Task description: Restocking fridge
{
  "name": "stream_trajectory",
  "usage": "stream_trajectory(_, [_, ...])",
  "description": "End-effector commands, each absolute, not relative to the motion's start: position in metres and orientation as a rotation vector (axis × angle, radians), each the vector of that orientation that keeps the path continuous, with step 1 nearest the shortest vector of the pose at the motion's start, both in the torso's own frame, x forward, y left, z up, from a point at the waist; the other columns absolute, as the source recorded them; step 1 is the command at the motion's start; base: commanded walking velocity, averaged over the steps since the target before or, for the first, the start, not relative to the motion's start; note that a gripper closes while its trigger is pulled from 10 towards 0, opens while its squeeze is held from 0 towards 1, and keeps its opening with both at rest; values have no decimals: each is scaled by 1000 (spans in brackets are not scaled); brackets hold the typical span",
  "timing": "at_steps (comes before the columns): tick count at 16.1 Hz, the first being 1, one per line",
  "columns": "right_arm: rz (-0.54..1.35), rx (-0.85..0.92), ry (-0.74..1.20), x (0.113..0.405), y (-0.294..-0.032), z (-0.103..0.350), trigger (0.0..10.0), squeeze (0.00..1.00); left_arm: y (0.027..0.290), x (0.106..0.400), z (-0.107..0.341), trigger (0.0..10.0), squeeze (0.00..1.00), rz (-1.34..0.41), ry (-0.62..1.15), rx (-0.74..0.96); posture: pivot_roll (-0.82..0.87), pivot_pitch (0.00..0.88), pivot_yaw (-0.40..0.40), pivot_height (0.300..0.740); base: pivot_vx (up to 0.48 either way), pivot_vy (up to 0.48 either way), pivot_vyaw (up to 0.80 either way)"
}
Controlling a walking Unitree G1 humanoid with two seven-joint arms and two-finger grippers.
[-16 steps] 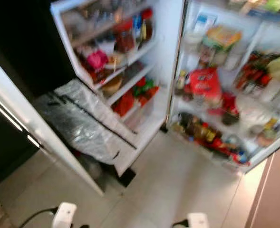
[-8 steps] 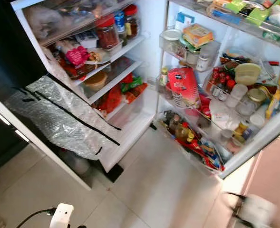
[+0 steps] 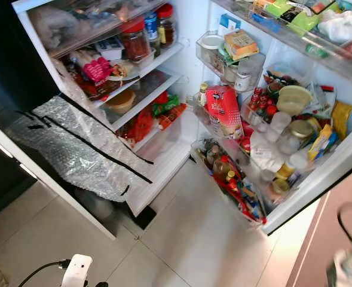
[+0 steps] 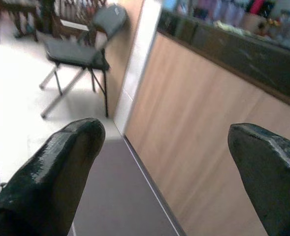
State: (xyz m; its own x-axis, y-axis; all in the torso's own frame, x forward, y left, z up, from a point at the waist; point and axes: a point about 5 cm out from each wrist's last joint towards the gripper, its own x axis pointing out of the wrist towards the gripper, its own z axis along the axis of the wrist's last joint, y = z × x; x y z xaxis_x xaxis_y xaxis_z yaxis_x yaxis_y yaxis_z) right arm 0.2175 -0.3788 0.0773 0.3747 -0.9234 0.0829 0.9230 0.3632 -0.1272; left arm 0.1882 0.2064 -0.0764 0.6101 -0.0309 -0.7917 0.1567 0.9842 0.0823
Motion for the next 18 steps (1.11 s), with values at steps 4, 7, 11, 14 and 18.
stream_trajectory(4, [-1161, -153, -27, 227, -366, 82, 10000, 0, 207, 181, -80, 10000, 0, -113, 937, 158, -7, 133, 31, 740, 0, 0, 0])
stream_trajectory(7, [-1101, -117, -2, 232, -364, 79, 10000, 0, 208, 181, -80, 10000, 0, -114, 936, 160, -10, 134, 31, 740, 0, 0, 0])
stream_trajectory(11, [-857, -68, 69, 246, -331, 60, 10000, 0, 207, 180, -81, 10000, 0, -131, 938, 171, -8, 135, 33, 740, 0, 0, 0])
stream_trajectory(14, [-651, -82, 87, 251, -307, 51, 10000, 0, 206, 177, -82, 10000, 0, -143, 948, 182, -12, 135, 34, 740, 0, 0, 0])
stream_trajectory(18, [19, 1, 70, 285, -223, 70, 10000, 0, 205, 174, -84, 10000, 0, -152, 959, 196, -13, 134, 31, 740, 0, 0, 0])
